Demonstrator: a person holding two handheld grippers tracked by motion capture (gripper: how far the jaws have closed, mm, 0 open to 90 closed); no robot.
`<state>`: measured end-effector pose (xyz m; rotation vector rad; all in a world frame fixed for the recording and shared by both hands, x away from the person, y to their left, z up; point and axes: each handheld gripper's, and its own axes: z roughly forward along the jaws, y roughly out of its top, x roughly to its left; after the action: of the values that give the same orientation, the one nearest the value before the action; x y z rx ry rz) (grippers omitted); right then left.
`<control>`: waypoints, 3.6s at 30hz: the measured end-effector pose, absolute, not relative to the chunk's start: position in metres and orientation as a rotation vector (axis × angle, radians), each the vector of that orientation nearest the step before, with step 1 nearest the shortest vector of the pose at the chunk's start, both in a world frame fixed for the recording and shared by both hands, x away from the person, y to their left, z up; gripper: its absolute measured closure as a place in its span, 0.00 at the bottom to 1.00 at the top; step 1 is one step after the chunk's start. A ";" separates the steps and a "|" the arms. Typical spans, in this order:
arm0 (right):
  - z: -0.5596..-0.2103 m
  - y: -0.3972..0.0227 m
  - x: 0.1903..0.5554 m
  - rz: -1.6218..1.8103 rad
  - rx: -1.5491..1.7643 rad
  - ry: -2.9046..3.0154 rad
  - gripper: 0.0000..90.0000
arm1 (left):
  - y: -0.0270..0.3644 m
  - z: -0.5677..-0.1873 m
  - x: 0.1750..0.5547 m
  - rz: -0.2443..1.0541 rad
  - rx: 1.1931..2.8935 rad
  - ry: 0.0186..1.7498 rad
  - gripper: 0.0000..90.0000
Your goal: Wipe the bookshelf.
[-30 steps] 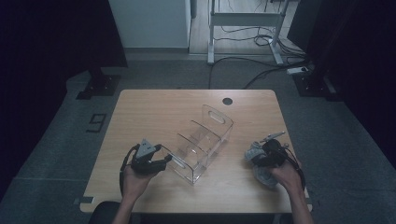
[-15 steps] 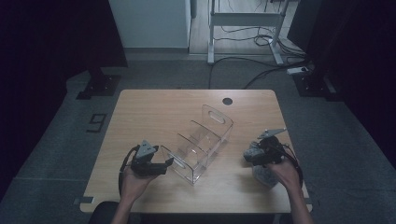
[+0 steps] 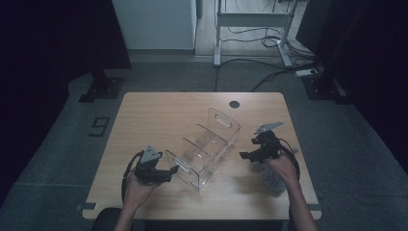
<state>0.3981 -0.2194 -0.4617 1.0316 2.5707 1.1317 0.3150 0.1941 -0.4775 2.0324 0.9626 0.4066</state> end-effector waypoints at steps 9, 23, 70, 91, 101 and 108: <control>-0.458 -0.206 0.419 1.168 0.954 2.573 0.14 | 0.190 -0.480 0.315 0.387 2.039 0.964 0.15; -0.459 -0.191 0.439 1.223 0.862 2.622 0.13 | 0.192 -0.483 0.319 0.359 2.031 0.982 0.12; -0.469 -0.190 0.381 1.173 0.843 2.717 0.15 | 0.226 -0.483 0.344 0.396 1.921 1.119 0.14; -0.476 -0.179 0.354 1.149 0.812 2.795 0.15 | 0.238 -0.480 0.361 0.440 1.923 1.165 0.16; -0.481 -0.179 0.353 1.139 0.816 2.809 0.15 | 0.244 -0.451 0.346 0.463 1.891 1.159 0.18; -0.482 -0.179 0.353 1.121 0.817 2.813 0.14 | 0.230 -0.422 0.336 0.491 1.908 1.093 0.18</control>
<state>0.3530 -0.1789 -0.4815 0.8173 2.8131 1.1210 0.3356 0.2300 -0.4216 1.9079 1.0932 0.4907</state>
